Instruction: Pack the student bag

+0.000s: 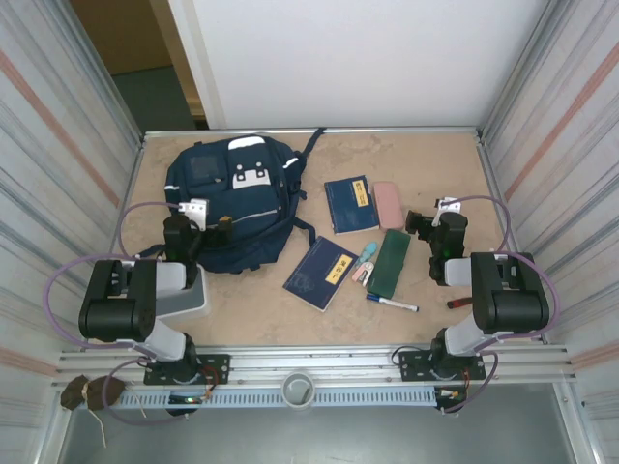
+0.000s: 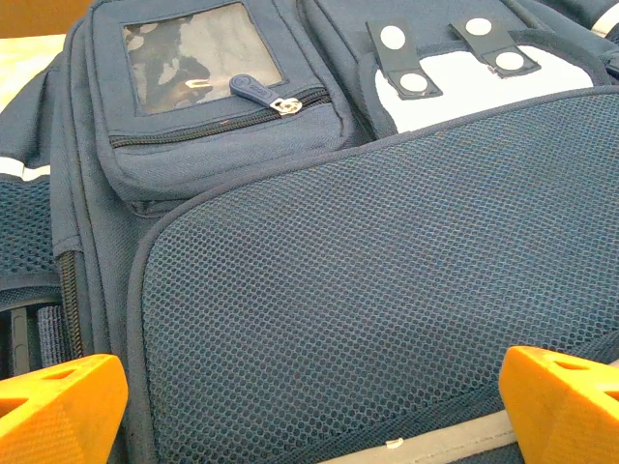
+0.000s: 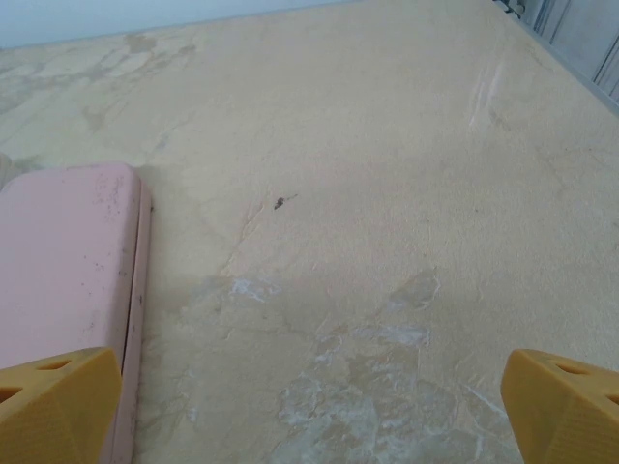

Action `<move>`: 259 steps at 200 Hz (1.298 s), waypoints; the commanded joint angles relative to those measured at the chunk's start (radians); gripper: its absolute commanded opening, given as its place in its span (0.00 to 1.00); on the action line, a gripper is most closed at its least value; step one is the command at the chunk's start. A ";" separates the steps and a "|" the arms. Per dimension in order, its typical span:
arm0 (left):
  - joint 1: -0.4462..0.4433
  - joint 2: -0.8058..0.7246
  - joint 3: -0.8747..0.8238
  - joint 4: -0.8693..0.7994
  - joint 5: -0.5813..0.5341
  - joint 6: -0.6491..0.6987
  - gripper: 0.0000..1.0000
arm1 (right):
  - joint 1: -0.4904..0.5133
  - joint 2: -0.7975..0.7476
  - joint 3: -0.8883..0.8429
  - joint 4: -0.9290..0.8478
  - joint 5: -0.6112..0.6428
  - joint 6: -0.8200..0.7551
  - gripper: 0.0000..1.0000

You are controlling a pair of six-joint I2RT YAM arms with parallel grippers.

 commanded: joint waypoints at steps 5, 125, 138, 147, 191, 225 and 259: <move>0.004 -0.005 0.014 0.002 0.012 -0.002 0.99 | -0.004 0.005 0.005 0.011 -0.002 -0.014 0.99; 0.007 -0.004 0.014 0.002 0.014 -0.004 0.99 | -0.005 0.005 0.005 0.011 -0.003 -0.013 0.99; 0.007 -0.005 0.014 0.002 0.014 -0.004 0.99 | -0.004 0.005 0.006 0.011 -0.003 -0.014 0.99; 0.007 -0.005 0.014 0.003 0.015 -0.004 0.99 | -0.004 0.005 0.006 0.011 -0.003 -0.014 0.99; 0.007 -0.053 0.017 -0.031 -0.022 -0.020 0.99 | 0.009 -0.034 0.012 -0.030 0.053 -0.011 0.99; 0.007 -0.307 0.089 -0.392 -0.275 -0.200 0.99 | 0.008 -0.310 0.029 -0.284 0.236 0.107 0.99; 0.011 -0.400 0.191 -0.722 -0.137 -0.454 0.99 | -0.022 -0.504 0.210 -0.784 0.021 0.294 0.99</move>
